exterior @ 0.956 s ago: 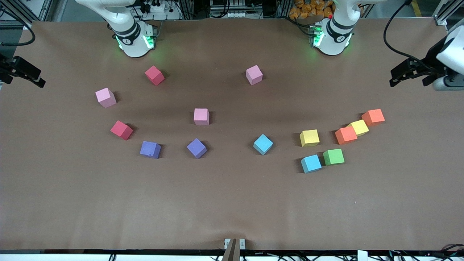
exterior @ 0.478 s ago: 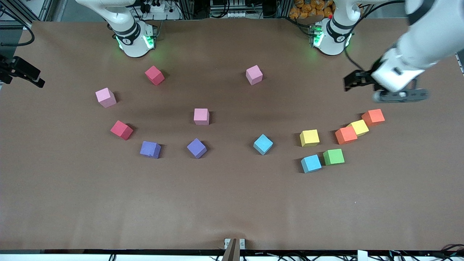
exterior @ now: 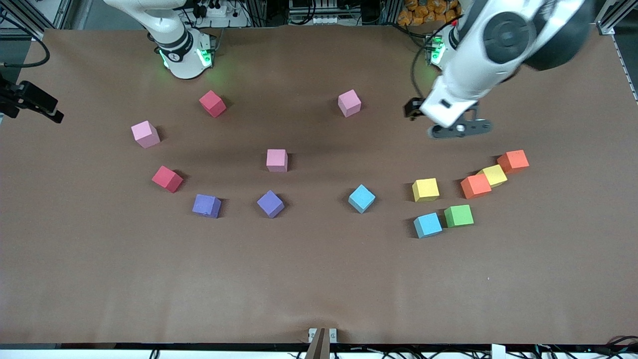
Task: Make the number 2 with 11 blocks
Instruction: 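Move the left gripper over the pink cube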
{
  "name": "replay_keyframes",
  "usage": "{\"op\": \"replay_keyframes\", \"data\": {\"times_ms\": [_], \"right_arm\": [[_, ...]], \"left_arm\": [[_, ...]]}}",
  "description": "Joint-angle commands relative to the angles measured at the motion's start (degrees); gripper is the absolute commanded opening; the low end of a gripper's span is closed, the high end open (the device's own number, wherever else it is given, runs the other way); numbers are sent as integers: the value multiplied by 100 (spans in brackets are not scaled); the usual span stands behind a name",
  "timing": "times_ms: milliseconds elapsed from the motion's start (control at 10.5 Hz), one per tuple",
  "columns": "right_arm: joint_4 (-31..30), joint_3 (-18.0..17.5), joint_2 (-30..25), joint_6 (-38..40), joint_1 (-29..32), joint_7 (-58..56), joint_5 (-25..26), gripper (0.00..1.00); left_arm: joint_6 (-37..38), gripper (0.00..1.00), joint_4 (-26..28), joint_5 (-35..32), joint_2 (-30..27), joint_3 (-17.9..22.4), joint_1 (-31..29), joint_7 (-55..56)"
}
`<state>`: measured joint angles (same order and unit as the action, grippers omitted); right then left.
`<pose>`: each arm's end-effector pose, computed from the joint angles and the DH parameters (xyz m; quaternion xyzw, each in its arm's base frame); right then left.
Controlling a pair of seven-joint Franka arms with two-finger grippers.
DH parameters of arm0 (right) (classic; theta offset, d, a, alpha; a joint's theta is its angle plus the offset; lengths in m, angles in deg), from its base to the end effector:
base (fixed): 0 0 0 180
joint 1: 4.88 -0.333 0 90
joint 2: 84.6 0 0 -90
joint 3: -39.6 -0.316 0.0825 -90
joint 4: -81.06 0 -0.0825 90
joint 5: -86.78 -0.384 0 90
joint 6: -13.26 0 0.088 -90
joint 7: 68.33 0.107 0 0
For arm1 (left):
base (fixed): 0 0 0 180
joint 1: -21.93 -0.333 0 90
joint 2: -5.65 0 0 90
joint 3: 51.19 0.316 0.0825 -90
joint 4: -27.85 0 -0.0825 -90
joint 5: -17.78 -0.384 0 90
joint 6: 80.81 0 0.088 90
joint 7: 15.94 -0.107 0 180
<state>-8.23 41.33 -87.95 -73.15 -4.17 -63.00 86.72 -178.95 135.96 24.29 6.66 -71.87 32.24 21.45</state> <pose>0.5295 -0.0230 0.6565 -0.9977 0.0677 -0.0041 0.0015 0.4613 -0.2883 0.4791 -0.9914 -0.0685 0.1113 0.0052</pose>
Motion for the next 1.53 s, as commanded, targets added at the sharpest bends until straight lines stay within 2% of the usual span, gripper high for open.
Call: {"op": "replay_keyframes", "data": {"times_ms": [0,287,478,765,956,1242,1434], "right_arm": [[69,-59,341,-85,-184,74,23,100],[113,-59,737,-375,-229,91,-12,100],[306,-68,1054,-411,-247,100,-21,100],[412,-68,1467,-770,-325,56,-12,100],[421,-68,1670,-912,-335,47,-3,100],[430,-68,1872,-1060,-326,39,-3,100],[430,-68,2302,-1378,-343,91,-21,100]], "left_arm": [[-930,100,927,331,-31,-355,234,618],[-1951,100,1650,613,231,-507,1031,1767],[-2532,100,1871,710,617,-507,1454,2236],[-2823,100,2213,711,672,-507,1614,2702],[-3245,100,2495,711,628,-516,1720,3465],[-3780,100,2855,719,646,-638,1851,3705],[-4343,100,3023,719,821,-665,2054,3715]]}}
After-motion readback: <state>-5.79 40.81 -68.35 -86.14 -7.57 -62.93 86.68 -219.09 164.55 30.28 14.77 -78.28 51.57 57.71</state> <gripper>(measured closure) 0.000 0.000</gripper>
